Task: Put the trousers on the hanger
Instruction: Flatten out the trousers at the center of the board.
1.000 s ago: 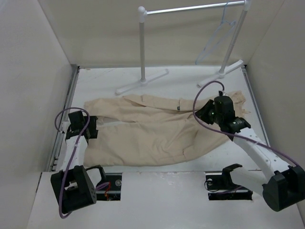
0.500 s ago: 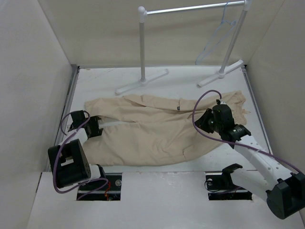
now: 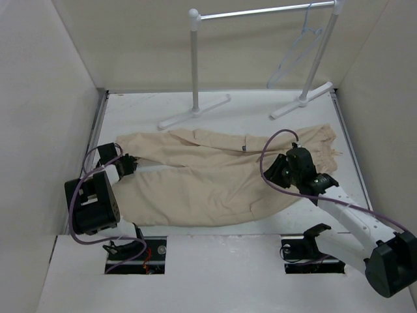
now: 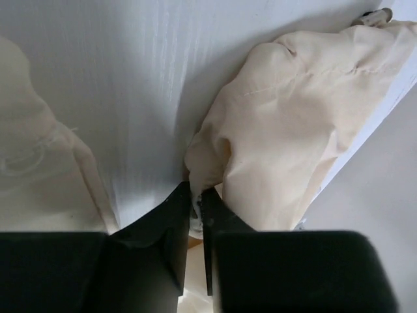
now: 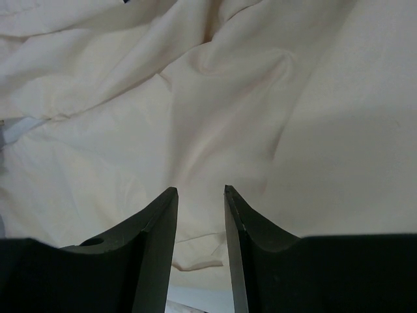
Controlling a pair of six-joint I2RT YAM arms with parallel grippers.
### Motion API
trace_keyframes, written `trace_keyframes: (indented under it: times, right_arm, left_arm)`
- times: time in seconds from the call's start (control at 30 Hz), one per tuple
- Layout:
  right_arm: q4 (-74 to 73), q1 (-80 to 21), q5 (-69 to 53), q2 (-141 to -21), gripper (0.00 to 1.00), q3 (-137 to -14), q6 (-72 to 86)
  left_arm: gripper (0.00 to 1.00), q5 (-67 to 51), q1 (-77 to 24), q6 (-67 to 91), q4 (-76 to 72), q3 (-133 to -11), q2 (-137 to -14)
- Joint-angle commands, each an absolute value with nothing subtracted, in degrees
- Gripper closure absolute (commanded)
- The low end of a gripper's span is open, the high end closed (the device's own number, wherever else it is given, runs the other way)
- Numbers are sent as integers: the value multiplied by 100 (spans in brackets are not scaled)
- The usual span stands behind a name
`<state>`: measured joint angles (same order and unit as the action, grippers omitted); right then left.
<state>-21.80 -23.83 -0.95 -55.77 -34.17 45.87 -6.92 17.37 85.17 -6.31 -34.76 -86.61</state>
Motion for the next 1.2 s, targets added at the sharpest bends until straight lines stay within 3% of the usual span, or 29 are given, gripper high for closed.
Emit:
trace_keyframes:
  times: [0.0, 0.17, 0.3, 0.4, 0.57, 0.63, 0.77, 0.8, 0.93, 1.03, 1.1, 1.17]
  right_arm:
    - [-1908, -2220, 70, -5563, 58, -3279, 4649]
    - [-1863, -1868, -26, -6020, 50, -3164, 4790]
    - [-1828, -1815, -26, -6117, 48, -3173, 4790]
    - [-1802, -1797, -131, -6161, 48, -3199, 4737]
    - [-1810, -1788, -272, -6275, 47, -3199, 4623]
    - [-1828, -1745, -272, -6337, 46, -3199, 4553]
    - [-1872, -1587, -281, -6425, 38, -3243, 4509]
    - [-1872, -1569, -281, -6407, 37, -3261, 4509]
    - [-1881, -1560, -299, -6328, 33, -3331, 4500]
    - [-1898, -1595, -369, -6214, 33, -3401, 4500]
    - [-1925, -1595, -369, -6161, 40, -3471, 4491]
    - [-2003, -1595, -369, -6144, 65, -3594, 4439]
  left_arm:
    - [95, -536, 1701, 8465, -792, -3963, -8228]
    - [99, -493, 1727, 7080, 584, -5603, -7752]
    - [99, 665, 1570, 5067, 2247, -7108, -7699]
    - [98, 1588, 1473, 4300, 2628, -6954, -7463]
    - [96, 2373, 1367, 4025, 2602, -5400, -6980]
    - [89, 2417, 1297, 4218, 2575, -4810, -6804]
    - [47, 2356, 1533, 4447, 2759, -4456, -6619]
    - [42, 2312, 1621, 4447, 2812, -4552, -6540]
    - [38, 2127, 1718, 4412, 2804, -5113, -6232]
    - [37, 2092, 1570, 4377, 2795, -5711, -6677]
    - [35, 1934, 1455, 4324, 2874, -6115, -7353]
    - [35, 1697, 1393, 4254, 2909, -6441, -8109]
